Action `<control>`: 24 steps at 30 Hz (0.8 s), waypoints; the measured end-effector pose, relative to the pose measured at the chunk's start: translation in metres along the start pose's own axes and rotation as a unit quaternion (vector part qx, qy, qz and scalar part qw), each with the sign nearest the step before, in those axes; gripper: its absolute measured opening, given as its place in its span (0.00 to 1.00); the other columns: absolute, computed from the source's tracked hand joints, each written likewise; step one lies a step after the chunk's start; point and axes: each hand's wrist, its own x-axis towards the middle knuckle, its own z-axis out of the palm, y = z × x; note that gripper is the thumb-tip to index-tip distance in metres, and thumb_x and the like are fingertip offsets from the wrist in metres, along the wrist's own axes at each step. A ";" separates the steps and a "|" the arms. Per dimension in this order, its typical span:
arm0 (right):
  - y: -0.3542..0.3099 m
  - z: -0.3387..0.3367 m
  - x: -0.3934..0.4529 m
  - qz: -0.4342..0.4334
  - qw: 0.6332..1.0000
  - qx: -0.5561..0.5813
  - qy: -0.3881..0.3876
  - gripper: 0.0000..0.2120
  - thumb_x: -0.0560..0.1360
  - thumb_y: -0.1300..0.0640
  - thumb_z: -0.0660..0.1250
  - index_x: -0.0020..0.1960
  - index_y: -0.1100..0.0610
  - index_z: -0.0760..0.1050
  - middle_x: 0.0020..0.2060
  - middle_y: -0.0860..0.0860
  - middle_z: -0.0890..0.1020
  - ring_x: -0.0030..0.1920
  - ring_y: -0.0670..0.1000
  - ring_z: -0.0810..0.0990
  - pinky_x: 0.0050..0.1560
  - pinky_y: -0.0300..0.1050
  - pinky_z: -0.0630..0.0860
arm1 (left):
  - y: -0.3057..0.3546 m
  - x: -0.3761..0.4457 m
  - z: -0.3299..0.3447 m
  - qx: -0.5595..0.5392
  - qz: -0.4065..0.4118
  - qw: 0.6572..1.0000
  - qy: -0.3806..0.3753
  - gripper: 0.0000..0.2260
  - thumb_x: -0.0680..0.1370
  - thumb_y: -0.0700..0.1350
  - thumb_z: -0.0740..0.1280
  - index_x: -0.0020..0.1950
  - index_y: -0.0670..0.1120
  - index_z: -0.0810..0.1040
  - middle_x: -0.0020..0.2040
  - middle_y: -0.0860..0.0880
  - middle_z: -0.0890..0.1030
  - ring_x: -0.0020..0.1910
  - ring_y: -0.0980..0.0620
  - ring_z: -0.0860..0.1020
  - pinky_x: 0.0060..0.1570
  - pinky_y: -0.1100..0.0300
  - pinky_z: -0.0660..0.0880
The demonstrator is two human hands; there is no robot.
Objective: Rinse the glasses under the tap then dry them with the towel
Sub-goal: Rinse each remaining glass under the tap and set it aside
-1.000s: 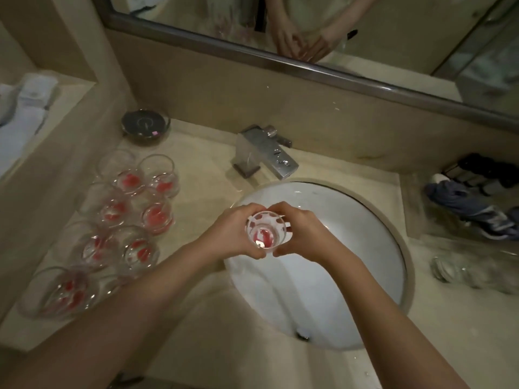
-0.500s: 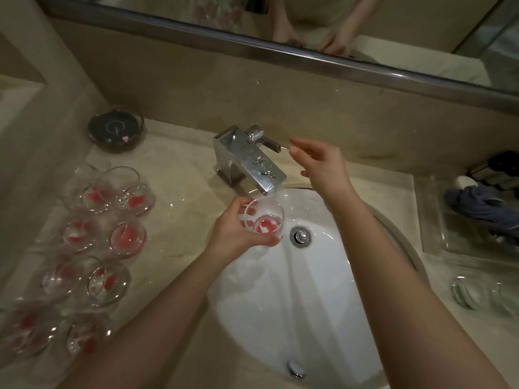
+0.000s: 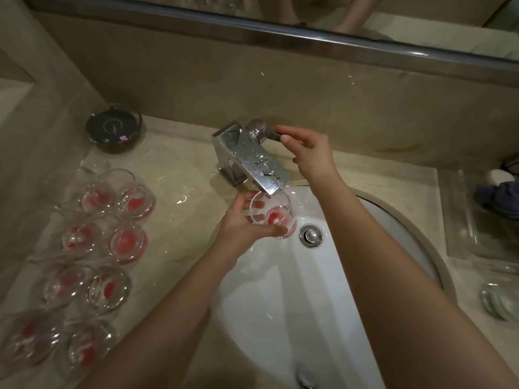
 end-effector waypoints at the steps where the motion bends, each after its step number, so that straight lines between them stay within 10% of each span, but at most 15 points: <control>1: 0.000 -0.001 0.002 0.003 1.000 0.004 -0.002 0.13 0.78 0.63 0.66 0.62 0.60 0.79 0.50 0.47 0.80 0.44 0.31 0.75 0.46 0.27 0.72 | 0.000 0.001 0.001 -0.008 -0.002 1.000 0.000 0.31 0.58 0.36 0.83 0.54 0.54 0.74 0.56 0.50 0.80 0.47 0.53 0.82 0.46 0.62 0.77; 10: 0.009 -0.011 -0.006 0.043 0.999 0.005 0.000 0.13 0.77 0.55 0.68 0.60 0.58 0.78 0.48 0.50 0.81 0.45 0.43 0.78 0.49 0.38 0.75 | 0.001 0.007 0.004 -0.098 -0.020 0.994 -0.041 0.32 0.55 0.44 0.80 0.57 0.54 0.76 0.60 0.48 0.79 0.57 0.48 0.80 0.46 0.57 0.79; 17: 0.065 -0.027 -0.070 0.411 0.884 0.155 -0.161 0.34 0.75 0.30 0.54 0.59 0.58 0.78 0.53 0.60 0.82 0.47 0.58 0.84 0.41 0.46 0.80 | -0.006 0.009 0.005 -0.164 -0.037 0.979 -0.112 0.27 0.65 0.39 0.74 0.63 0.49 0.75 0.55 0.48 0.83 0.53 0.46 0.83 0.53 0.51 0.79; 24: 0.071 -0.033 -0.082 0.352 0.893 0.254 -0.116 0.28 0.78 0.39 0.59 0.65 0.62 0.73 0.38 0.56 0.78 0.24 0.46 0.76 0.23 0.34 0.72 | -0.005 0.016 0.005 -0.052 0.007 0.997 -0.062 0.27 0.64 0.40 0.78 0.61 0.46 0.76 0.55 0.47 0.81 0.54 0.49 0.80 0.56 0.57 0.75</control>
